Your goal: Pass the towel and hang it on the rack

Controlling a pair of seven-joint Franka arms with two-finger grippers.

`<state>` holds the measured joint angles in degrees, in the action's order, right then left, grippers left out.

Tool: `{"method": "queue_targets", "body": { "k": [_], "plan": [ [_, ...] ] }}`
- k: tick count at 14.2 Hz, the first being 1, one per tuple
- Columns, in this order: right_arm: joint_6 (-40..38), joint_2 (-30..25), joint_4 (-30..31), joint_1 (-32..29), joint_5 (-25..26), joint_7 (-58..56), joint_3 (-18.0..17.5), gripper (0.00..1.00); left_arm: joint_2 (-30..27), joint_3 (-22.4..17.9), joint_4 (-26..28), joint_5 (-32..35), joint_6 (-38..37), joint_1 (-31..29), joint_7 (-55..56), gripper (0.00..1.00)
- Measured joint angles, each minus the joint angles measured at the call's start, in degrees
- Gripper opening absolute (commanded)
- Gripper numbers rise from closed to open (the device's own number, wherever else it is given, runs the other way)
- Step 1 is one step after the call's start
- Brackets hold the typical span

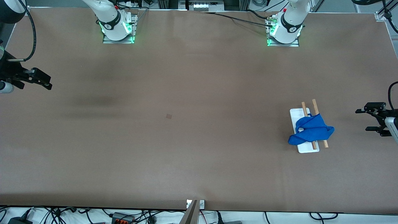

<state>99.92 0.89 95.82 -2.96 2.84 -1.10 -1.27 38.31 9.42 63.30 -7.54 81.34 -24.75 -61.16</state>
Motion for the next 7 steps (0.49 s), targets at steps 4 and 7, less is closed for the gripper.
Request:
{"method": "queue_targets", "body": {
  "k": [4,7],
  "plan": [
    [-0.1,-0.1,0.0,-0.2,0.0,0.0,-0.1,1.0,-0.2,0.1,-6.0,1.2,-5.6,6.8,12.0,1.0],
    [-0.1,-0.1,0.0,-0.2,0.0,0.0,-0.2,1.0,-0.2,-0.3,-9.3,2.3,-12.1,10.3,19.8,1.0]
  ]
}}
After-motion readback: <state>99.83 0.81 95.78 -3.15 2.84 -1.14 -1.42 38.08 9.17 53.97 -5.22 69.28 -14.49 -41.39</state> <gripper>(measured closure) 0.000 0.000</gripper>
